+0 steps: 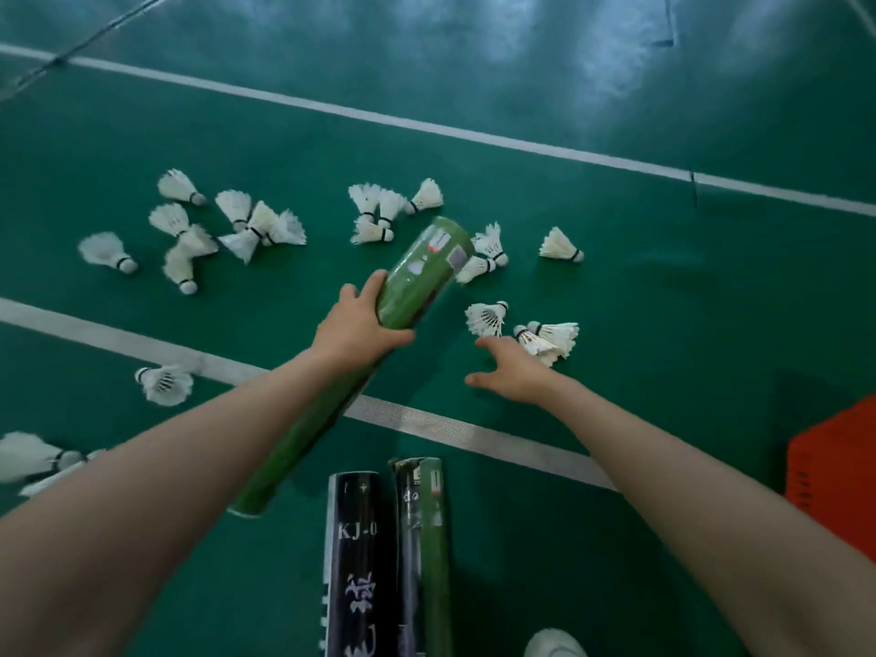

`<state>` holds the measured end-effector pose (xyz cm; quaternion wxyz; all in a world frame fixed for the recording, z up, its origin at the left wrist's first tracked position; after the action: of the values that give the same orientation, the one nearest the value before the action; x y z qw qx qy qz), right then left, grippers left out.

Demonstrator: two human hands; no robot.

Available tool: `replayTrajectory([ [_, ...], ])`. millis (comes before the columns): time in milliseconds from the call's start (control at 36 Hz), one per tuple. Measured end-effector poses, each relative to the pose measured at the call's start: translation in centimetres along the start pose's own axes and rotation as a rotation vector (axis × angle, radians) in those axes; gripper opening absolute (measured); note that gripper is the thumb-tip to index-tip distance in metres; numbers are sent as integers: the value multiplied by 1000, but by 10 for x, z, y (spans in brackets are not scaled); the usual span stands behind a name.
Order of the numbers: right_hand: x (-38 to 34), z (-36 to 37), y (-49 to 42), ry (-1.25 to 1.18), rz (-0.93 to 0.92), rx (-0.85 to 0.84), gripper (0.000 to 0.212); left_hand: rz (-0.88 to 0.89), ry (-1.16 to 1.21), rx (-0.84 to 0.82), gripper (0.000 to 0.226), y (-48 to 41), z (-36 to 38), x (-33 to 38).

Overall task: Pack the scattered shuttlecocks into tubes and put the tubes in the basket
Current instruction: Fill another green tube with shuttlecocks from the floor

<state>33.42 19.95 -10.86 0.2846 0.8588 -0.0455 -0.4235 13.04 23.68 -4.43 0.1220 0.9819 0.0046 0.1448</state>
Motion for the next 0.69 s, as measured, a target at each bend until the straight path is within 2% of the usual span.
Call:
replayTrajectory([
  [83,37,-33,-24,-10,133,213,63,57,-233,-52,92,-3,28,-14],
  [167,74,-51,-34,-120,274,403,59,78,-305,-76,91,-4,54,-23],
  [222,93,-51,-36,-229,342,470,60,84,-302,-86,90,-4,68,-24],
  [278,101,-44,-40,-322,340,460,61,95,-285,-98,90,-4,79,-23],
  [389,98,-33,-46,-492,252,432,58,118,-285,-95,91,-2,90,-20],
  [472,87,-42,-36,-533,168,616,43,128,-284,-75,91,1,90,-24],
  [528,66,-46,-20,-508,34,734,26,119,-271,-65,91,6,88,-32],
  [583,38,-40,-1,-480,-155,770,14,102,-254,-50,91,12,84,-41],
  [694,9,-28,31,-466,-400,816,13,99,-222,-4,91,26,76,-54],
])
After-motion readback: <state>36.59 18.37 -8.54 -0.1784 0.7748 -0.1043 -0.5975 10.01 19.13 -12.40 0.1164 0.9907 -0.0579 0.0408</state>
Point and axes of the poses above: each hand's wrist, its own y-axis away from the middle knuckle, its own z-axis out of the palm, x = y × z, the point moved 10 cm from there along -y, towards the middle knuckle, and after that the axes turned 15 degrees about -y, right-handed, at the moved point
